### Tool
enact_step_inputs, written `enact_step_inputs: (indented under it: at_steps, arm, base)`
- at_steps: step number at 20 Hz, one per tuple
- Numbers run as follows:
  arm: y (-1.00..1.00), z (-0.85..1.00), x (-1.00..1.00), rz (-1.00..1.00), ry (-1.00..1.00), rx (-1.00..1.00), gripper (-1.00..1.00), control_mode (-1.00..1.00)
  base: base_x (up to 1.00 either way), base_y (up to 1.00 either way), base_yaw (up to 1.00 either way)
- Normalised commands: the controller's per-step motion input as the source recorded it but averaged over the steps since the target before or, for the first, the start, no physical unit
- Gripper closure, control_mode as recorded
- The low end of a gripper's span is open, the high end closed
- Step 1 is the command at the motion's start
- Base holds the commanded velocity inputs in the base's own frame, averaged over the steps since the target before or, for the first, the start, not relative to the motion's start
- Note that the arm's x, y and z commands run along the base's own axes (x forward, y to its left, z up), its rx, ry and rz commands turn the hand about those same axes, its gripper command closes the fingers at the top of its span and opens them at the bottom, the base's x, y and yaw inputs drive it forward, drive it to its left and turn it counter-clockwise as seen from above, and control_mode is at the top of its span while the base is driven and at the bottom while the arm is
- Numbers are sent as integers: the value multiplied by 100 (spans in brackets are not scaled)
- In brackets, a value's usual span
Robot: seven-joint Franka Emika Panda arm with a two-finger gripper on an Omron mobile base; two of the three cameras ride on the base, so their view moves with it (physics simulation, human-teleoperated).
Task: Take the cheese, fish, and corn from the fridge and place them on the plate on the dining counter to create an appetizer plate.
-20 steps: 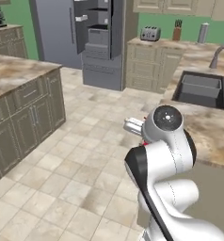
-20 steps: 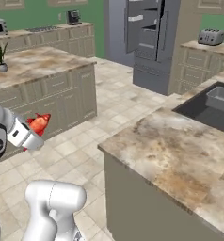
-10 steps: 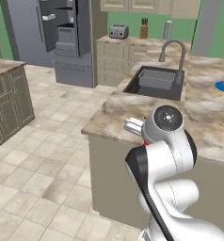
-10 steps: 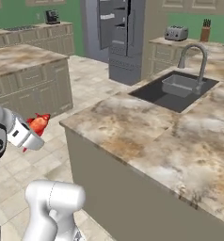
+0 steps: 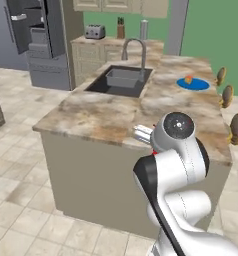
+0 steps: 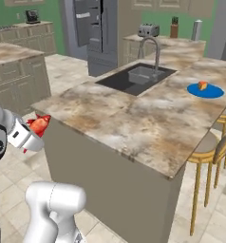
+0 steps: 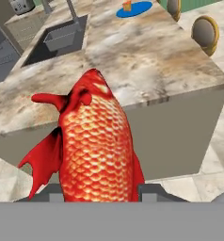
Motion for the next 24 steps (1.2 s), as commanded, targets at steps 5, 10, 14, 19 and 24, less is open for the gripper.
enact_step_inputs:
  at_steps: [5, 10, 14, 19, 24]
  arm:
    - [0, 0, 0, 0, 0, 0, 100, 100]
    - [0, 0, 0, 0, 0, 0, 100, 100]
    - [0, 0, 0, 0, 0, 0, 100, 100]
    - [0, 0, 0, 0, 0, 0, 100, 100]
    - [0, 0, 0, 0, 0, 0, 100, 100]
  base:
    - [-81, -100, -14]
    - [-53, -100, -13]
    - [-9, -100, -10]
    - [-1, -100, -8]
    - [29, -100, -1]
